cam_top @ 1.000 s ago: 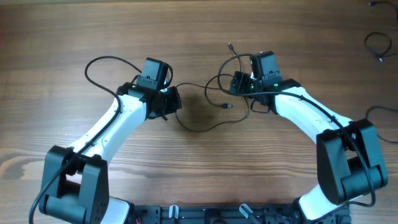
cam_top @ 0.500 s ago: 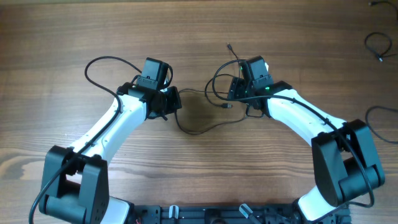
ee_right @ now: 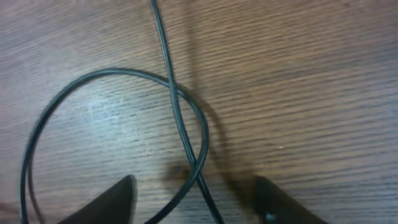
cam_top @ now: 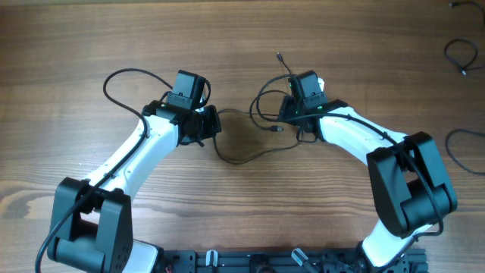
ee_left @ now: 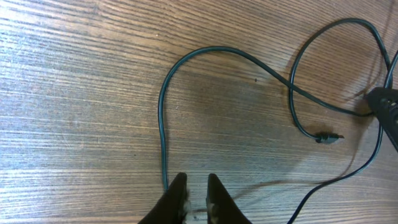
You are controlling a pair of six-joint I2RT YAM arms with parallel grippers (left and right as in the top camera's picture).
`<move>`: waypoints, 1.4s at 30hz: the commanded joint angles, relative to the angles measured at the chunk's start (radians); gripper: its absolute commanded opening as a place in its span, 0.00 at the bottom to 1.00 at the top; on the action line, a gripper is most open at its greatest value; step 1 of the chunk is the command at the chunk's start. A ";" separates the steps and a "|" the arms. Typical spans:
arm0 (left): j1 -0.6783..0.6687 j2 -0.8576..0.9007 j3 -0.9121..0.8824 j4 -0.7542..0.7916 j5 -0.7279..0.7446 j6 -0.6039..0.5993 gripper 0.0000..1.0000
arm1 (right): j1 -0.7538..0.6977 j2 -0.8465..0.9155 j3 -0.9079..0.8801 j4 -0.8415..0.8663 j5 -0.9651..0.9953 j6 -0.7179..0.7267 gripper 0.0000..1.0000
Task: Untangle cables
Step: 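Grasp the remaining black cable near the left gripper with the right gripper, then lift the held cable and carry it to the upper right with the right gripper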
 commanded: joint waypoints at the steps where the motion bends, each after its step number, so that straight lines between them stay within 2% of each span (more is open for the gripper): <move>1: -0.001 -0.006 0.006 0.011 -0.010 -0.003 0.15 | 0.005 0.022 -0.001 -0.024 -0.013 -0.029 0.20; 3: -0.001 -0.006 0.006 0.013 -0.010 -0.004 0.15 | 0.007 0.022 -0.001 -0.064 -0.008 -0.061 0.05; 6: -0.001 -0.006 0.006 0.012 -0.010 -0.004 0.15 | 0.007 0.022 -0.001 -0.126 -0.017 -0.071 0.05; 11: -0.001 -0.006 0.006 0.008 -0.010 -0.003 0.18 | 0.003 -0.002 0.009 -0.214 -0.028 -0.173 0.04; 16: -0.001 -0.006 0.006 0.002 -0.010 -0.003 0.20 | -0.026 -0.126 0.072 -0.362 -0.027 -0.220 0.04; 20: -0.001 -0.006 0.006 0.005 -0.010 -0.004 0.21 | -0.037 -0.266 0.086 -0.369 -0.027 -0.249 0.04; 22: -0.001 -0.006 0.006 0.009 -0.010 -0.004 0.21 | -0.037 -0.294 0.085 -0.373 -0.027 -0.248 0.17; 23: -0.001 -0.006 0.006 0.010 -0.010 -0.004 0.21 | -0.037 -0.297 0.085 -0.378 -0.027 -0.247 0.32; 24: -0.001 -0.006 0.006 0.013 -0.010 -0.004 0.22 | -0.037 -0.297 0.085 -0.387 -0.027 -0.245 0.53; 25: -0.001 -0.006 0.006 0.013 -0.010 -0.004 0.22 | -0.037 -0.293 0.084 -0.397 -0.027 -0.244 0.59; 26: -0.001 -0.006 0.006 0.012 -0.010 -0.004 0.22 | -0.037 -0.288 0.082 -0.407 -0.027 -0.245 0.71; 27: -0.001 -0.006 0.006 0.011 -0.010 -0.004 0.21 | -0.037 -0.281 0.081 -0.411 -0.029 -0.244 0.89; 28: -0.001 -0.006 0.006 0.009 -0.010 -0.004 0.22 | -0.037 -0.277 0.080 -0.411 -0.038 -0.243 1.00; 31: -0.001 -0.006 0.006 0.009 -0.010 -0.003 0.23 | -0.037 -0.253 0.079 -0.410 -0.104 -0.211 1.00; 34: -0.001 -0.006 0.006 0.009 -0.010 -0.003 0.25 | -0.036 -0.224 0.068 -0.399 -0.140 -0.247 1.00; 35: -0.001 -0.006 0.006 0.009 -0.010 -0.003 0.25 | -0.036 -0.210 0.067 -0.397 -0.137 -0.248 0.96; 37: -0.001 -0.006 0.006 0.009 -0.010 -0.003 0.26 | -0.036 -0.179 0.067 -0.391 -0.096 -0.249 0.92; 40: -0.001 -0.006 0.006 0.009 -0.010 -0.003 0.28 | -0.036 -0.130 0.068 -0.390 0.014 -0.249 0.89; 42: -0.001 -0.006 0.006 0.010 -0.010 -0.003 0.29 | -0.035 -0.095 0.068 -0.382 0.021 -0.281 0.88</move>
